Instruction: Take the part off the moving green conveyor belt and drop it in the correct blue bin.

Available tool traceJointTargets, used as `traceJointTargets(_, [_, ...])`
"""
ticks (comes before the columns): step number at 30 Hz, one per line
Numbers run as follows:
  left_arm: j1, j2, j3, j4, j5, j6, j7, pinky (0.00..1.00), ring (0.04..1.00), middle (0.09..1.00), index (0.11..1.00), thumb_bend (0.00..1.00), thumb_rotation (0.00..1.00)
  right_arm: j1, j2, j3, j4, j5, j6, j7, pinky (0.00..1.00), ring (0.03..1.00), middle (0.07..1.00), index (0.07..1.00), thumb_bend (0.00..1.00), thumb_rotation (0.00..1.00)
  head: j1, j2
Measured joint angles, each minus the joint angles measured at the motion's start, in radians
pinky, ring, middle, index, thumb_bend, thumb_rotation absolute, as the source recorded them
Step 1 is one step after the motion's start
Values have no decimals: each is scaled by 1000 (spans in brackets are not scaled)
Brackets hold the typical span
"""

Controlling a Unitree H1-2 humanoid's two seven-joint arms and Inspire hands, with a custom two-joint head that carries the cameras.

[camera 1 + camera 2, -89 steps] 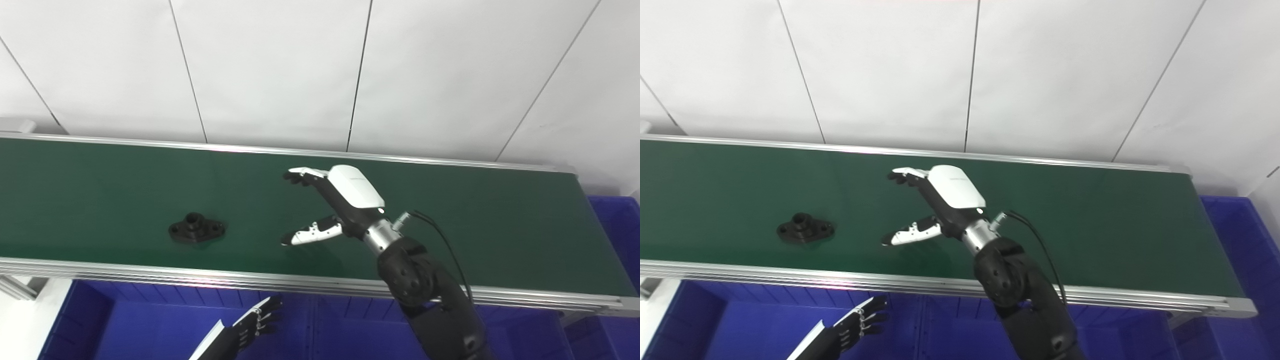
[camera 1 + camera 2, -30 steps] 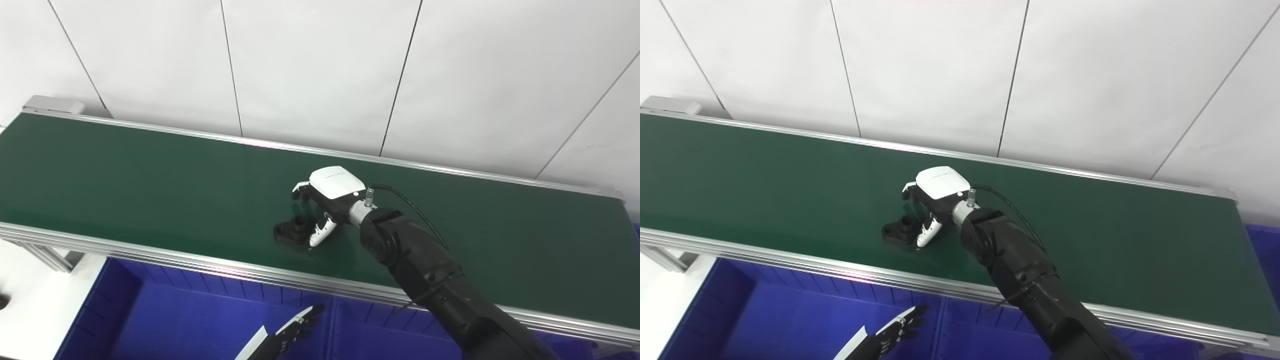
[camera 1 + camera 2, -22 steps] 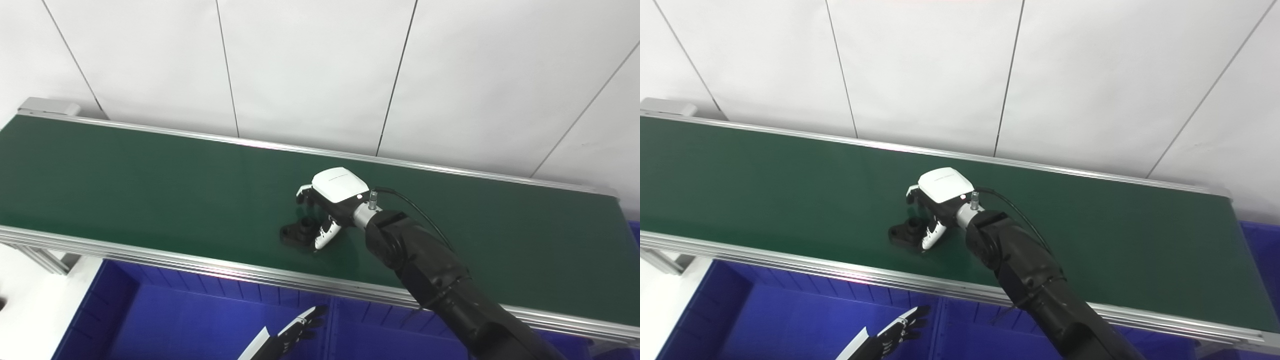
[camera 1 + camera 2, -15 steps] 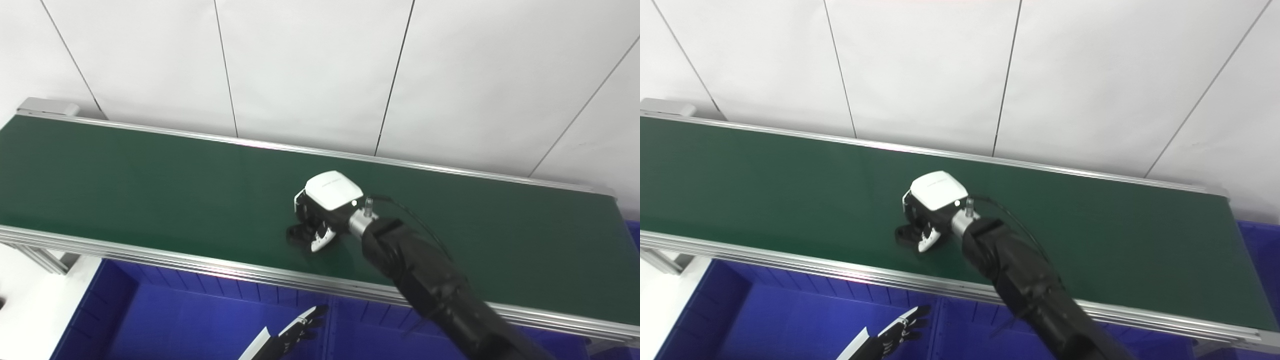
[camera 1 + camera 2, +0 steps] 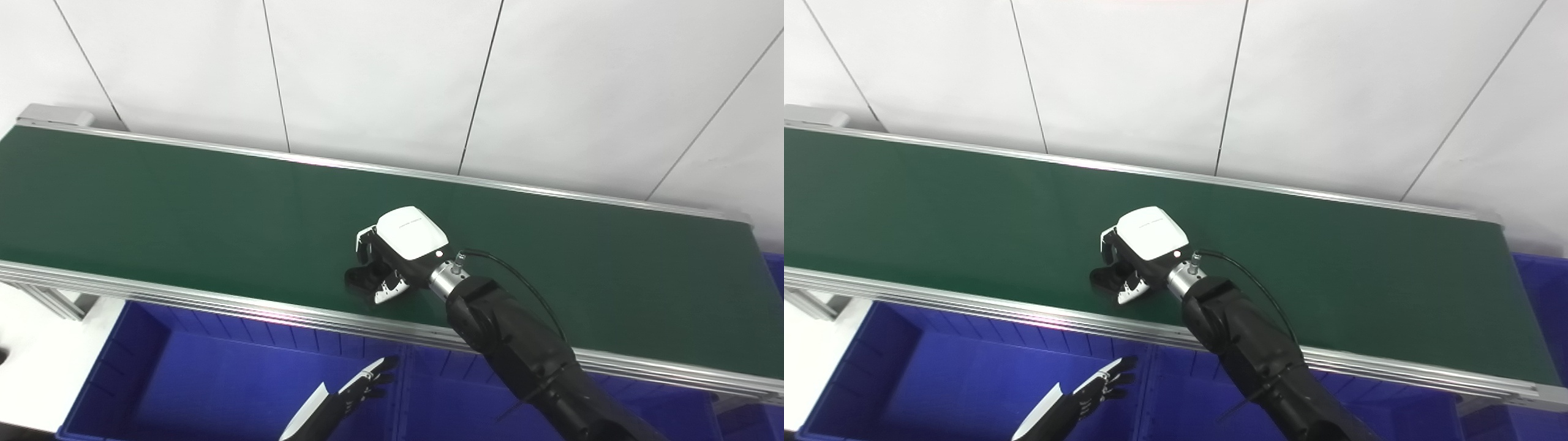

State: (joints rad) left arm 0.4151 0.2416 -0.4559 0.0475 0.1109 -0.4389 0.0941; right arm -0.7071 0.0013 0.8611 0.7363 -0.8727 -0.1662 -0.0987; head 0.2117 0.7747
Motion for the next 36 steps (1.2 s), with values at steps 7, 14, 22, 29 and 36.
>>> traceJointTargets(7, [-3, -1, 0, 0, -1, 0, 0, 858, 913, 962, 945, 721, 483, -5, -17, 11, -42, -16, 6, 24, 180, 248, 416, 503, 527, 0, -3, -3])
traceJointTargets(14, [-8, 1, 1, 0, -10, 0, -2, 859, 907, 958, 945, 718, 480, 59, -81, -25, -266, -43, 93, 190, 155, 220, 409, 496, 528, 0, -35, -6])
traceJointTargets(22, [-19, 16, 13, 1, -34, 0, -25, 860, 907, 952, 944, 723, 469, 142, -185, -132, -588, -57, 155, 401, 200, 272, 424, 502, 530, 0, -75, 0])
traceJointTargets(29, [-17, 17, 37, 1, -51, 0, -54, 847, 905, 952, 941, 714, 446, 228, -235, -207, -764, -64, 209, 527, 232, 310, 422, 505, 529, 0, -109, 11])
traceJointTargets(36, [0, 19, 61, -1, -66, 0, -96, 857, 910, 955, 945, 709, 435, 367, -276, -225, -849, -101, 232, 618, 232, 310, 441, 500, 531, 0, -153, 31])
